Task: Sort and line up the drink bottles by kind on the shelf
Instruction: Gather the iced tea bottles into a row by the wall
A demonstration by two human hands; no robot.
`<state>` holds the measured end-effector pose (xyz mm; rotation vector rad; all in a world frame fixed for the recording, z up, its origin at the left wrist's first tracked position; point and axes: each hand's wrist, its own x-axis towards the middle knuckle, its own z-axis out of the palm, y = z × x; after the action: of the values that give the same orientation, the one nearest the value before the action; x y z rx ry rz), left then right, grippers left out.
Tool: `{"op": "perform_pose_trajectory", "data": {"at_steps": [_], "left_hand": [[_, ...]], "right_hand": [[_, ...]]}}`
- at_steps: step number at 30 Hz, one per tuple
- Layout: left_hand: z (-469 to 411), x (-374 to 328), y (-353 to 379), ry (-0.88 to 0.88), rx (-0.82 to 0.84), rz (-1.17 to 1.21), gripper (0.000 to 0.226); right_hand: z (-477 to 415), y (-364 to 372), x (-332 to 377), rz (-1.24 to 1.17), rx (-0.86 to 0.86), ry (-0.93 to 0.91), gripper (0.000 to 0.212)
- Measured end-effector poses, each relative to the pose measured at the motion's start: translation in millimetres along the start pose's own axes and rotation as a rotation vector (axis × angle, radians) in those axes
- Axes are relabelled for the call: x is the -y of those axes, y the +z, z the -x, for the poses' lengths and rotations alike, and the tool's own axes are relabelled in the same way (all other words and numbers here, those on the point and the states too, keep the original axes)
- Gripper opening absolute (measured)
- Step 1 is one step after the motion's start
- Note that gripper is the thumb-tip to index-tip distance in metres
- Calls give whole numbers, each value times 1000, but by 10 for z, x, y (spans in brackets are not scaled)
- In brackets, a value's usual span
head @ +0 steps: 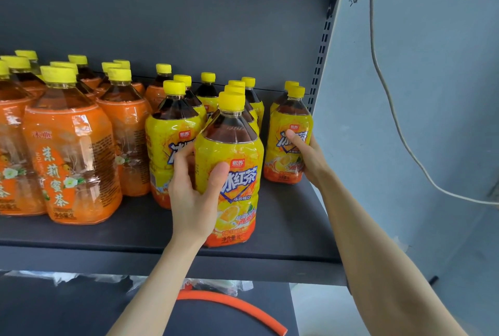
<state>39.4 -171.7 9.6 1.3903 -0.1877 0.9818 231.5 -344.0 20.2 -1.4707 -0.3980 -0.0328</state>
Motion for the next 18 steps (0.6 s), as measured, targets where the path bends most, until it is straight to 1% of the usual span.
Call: {"op": "perform_pose_trajectory", "data": {"at_steps": [2,10,13,15,17,18], "left_hand": [[-4,7,2,1,4,5,66],[-9,48,-3,21,6,-22,64],[4,57,-10,23,22,-50,64],[5,78,-17,23,25,-85,64],[14,87,3,37,19,-122,63],[28,96,28,48,12,-129,61]], "right_hand": [[-1,2,2,2,8,2,67],[15,41,-1,31,5,-1,70],[104,59,78,89,7,19,66],[210,55,158,119,-41,32,66],[403,75,274,130,-155,33,73],[527,83,322,131,-202,1,68]]}}
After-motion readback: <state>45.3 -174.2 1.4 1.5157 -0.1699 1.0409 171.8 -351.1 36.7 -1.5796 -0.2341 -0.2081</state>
